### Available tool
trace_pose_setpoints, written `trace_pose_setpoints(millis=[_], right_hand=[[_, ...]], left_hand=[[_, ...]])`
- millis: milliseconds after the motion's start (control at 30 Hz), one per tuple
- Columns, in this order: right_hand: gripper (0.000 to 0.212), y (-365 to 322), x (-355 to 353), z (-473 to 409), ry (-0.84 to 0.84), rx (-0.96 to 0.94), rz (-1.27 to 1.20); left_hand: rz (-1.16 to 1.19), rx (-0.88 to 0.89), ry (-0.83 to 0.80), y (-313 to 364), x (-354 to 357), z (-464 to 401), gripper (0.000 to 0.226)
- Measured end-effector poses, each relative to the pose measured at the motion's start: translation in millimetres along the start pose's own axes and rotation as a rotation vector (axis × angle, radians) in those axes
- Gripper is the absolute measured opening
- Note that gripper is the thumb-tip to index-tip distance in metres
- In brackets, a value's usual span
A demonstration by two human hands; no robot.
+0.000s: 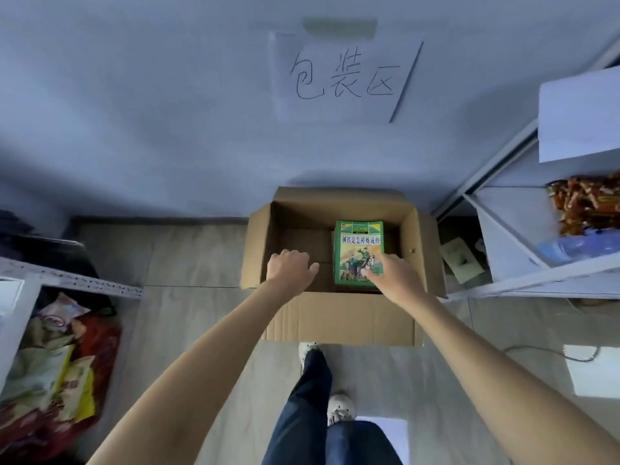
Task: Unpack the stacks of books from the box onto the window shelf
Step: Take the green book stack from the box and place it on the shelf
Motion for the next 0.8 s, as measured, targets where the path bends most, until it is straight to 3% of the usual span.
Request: trace_pose_setpoints(millis=[133,367,567,733,800], right_hand=[[0.047,30,42,-59,-0.055,0.098,-0.077],[0.058,90,127,-158,-0.172,0.263,-0.102],[0.065,137,196,-231,-0.174,0.389,-0.228],[0.088,162,237,-263,-0.180,0.600,-0.444],[0.077,168,248,-266,-0.197,0.666,-0.565]], left_hand=[[0.075,0.004,-0.096,3,55,-47,0.041],[0.050,-0.055,-0.321,-8,168,-125,0.042],[0.087,-0.125,-0.387,-12,251,-192,0.050],[0.299,-0.233,-0.497,0,295,-236,0.073],[0.487,-0.318,-0.533,9,305,-247,0.080]])
Point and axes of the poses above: each hand's wrist, its own z-axis away from the middle knuckle, its own x-axis out of the palm, y = z × x, the point moved 3 cm from there along -z, towards the middle knuckle, and after that the axes turned 7 degrees about y, right-handed, at the moved point
